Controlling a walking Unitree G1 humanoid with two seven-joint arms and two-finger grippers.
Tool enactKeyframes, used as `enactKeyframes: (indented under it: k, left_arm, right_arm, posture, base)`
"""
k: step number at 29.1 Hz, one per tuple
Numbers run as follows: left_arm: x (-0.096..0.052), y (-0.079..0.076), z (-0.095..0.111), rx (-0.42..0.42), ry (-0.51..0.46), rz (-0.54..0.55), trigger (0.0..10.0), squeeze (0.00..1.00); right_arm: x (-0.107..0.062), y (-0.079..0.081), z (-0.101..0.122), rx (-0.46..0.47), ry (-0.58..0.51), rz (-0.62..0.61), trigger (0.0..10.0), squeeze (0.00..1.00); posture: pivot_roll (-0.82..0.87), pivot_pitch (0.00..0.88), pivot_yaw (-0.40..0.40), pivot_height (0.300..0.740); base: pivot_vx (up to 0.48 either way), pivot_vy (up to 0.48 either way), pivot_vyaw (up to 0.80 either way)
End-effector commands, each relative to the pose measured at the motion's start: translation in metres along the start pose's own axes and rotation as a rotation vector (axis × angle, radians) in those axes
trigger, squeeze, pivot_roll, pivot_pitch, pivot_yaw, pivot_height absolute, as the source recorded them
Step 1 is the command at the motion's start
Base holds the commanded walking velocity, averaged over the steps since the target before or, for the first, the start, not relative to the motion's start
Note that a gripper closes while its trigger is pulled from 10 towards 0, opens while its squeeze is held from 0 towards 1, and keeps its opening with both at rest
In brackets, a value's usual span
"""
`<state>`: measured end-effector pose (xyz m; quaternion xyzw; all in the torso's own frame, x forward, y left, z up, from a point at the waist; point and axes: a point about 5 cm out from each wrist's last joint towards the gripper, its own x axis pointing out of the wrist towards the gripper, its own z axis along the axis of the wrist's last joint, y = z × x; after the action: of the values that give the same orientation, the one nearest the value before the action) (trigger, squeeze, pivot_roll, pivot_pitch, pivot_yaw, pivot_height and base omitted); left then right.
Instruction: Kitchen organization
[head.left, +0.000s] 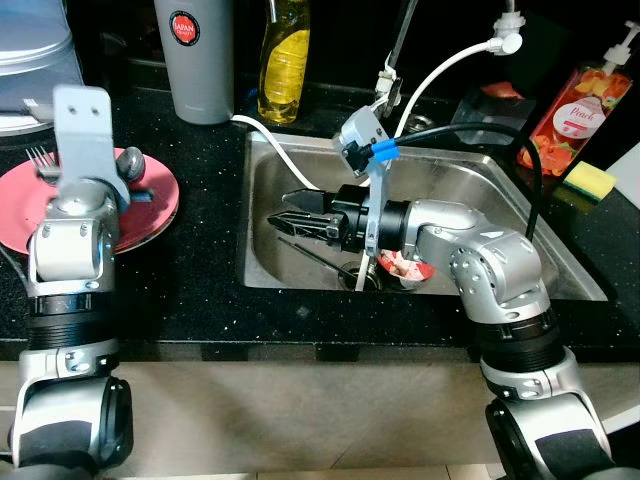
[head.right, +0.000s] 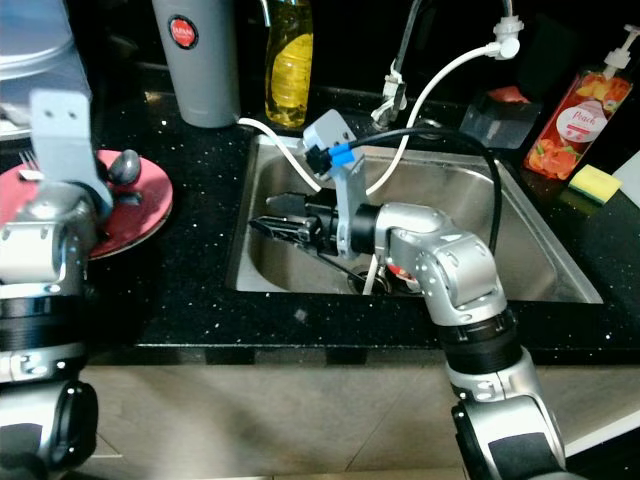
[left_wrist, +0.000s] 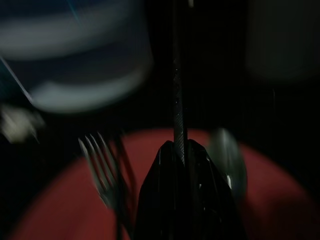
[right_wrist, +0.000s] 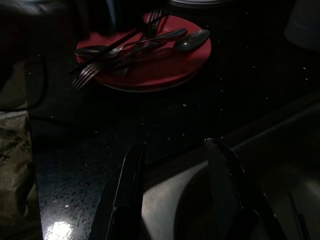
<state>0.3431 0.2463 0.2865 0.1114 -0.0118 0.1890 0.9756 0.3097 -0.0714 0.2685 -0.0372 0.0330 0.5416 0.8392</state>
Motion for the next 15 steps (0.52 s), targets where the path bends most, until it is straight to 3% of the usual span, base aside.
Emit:
enactKeyframes:
  k: [1,3,4,5,6,7,12,15]
  left_arm:
    - [-0.004,-0.003,0.015,-0.016,-0.086,-0.031,10.0,0.00]
    - [-0.008,-0.012,0.019,-0.075,-0.075,-0.151,10.0,0.00]
    - [-0.012,-0.026,0.009,0.020,-0.011,-0.300,10.0,0.00]
    - [-0.012,-0.026,0.009,0.020,-0.011,-0.300,10.0,0.00]
    - [-0.017,-0.036,-0.004,0.070,0.085,-0.420,10.0,0.00]
    - [-0.019,-0.039,-0.008,0.073,0.112,-0.456,10.0,0.00]
    - [-0.038,-0.051,-0.010,0.118,0.074,-0.691,10.0,0.00]
    - [-0.040,-0.053,-0.012,0.125,0.085,-0.742,10.0,0.00]
  right_arm:
    - [-0.004,-0.004,-0.001,0.014,-0.009,-0.018,10.0,0.00]
    - [-0.004,-0.004,-0.001,0.017,-0.010,-0.025,10.0,0.00]
    - [-0.005,-0.006,-0.001,0.018,-0.010,-0.033,10.0,0.00]
    - [-0.005,-0.006,-0.001,0.018,-0.010,-0.033,10.0,0.00]
    - [-0.006,-0.008,-0.001,0.016,-0.009,-0.042,10.0,0.00]
    - [-0.007,-0.009,-0.001,0.016,-0.009,-0.045,10.0,0.00]
    - [-0.011,-0.017,0.002,0.011,-0.012,-0.103,10.0,0.00]
    - [-0.015,-0.025,0.002,0.011,-0.010,-0.153,10.0,0.00]
  posture:
    - [0.24,0.000,-0.117,0.740]
    - [0.24,0.000,-0.117,0.740]
    - [0.24,0.000,-0.118,0.740]
    - [0.24,0.000,-0.118,0.740]
    - [0.24,0.000,-0.121,0.740]
    - [0.24,0.000,-0.121,0.740]
    - [0.24,0.000,-0.116,0.740]
    - [0.24,0.000,-0.116,0.740]
  base:
    - [0.000,0.000,0.00]
    - [0.000,0.000,0.00]
    - [0.000,0.000,0.00]
    - [0.000,0.000,0.00]
    - [0.000,0.000,0.00]
    - [0.000,0.000,0.00]
    - [0.000,0.000,0.00]
    - [0.000,0.000,0.00]
